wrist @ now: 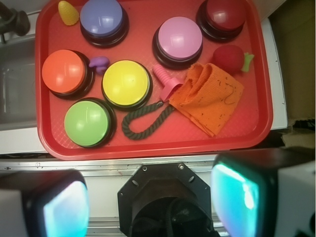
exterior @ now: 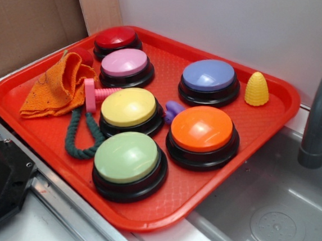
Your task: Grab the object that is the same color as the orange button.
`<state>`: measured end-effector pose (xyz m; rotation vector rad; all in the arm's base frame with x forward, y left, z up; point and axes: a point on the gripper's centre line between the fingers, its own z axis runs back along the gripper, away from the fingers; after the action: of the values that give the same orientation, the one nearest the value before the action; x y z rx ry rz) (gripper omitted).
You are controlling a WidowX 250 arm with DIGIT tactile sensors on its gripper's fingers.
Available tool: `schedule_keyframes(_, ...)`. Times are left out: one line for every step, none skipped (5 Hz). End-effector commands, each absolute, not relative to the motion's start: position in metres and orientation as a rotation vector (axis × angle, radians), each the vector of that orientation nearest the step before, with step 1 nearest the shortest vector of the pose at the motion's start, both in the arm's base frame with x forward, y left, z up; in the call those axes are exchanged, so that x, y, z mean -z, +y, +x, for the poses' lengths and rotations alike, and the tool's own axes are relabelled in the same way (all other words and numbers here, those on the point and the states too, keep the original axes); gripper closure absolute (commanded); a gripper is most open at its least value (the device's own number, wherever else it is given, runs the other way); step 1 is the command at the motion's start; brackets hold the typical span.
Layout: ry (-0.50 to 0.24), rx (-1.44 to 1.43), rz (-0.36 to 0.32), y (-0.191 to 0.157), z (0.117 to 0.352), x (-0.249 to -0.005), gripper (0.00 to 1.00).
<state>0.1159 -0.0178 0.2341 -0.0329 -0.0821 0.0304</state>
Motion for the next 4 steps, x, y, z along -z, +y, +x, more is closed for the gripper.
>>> schedule_keyframes(-0.082, -0.030, -0.033, -0.018, 0.116, -0.234, 0.00)
schedule_keyframes(-0.129, -0.245, -0.038, 0.007, 0.126, -0.220, 0.00)
schedule_keyframes(-0.178, -0.474, -0.057, 0.030, 0.137, -0.205, 0.00)
schedule_keyframes(-0.200, -0.690, -0.035, 0.056, 0.150, -0.181, 0.00)
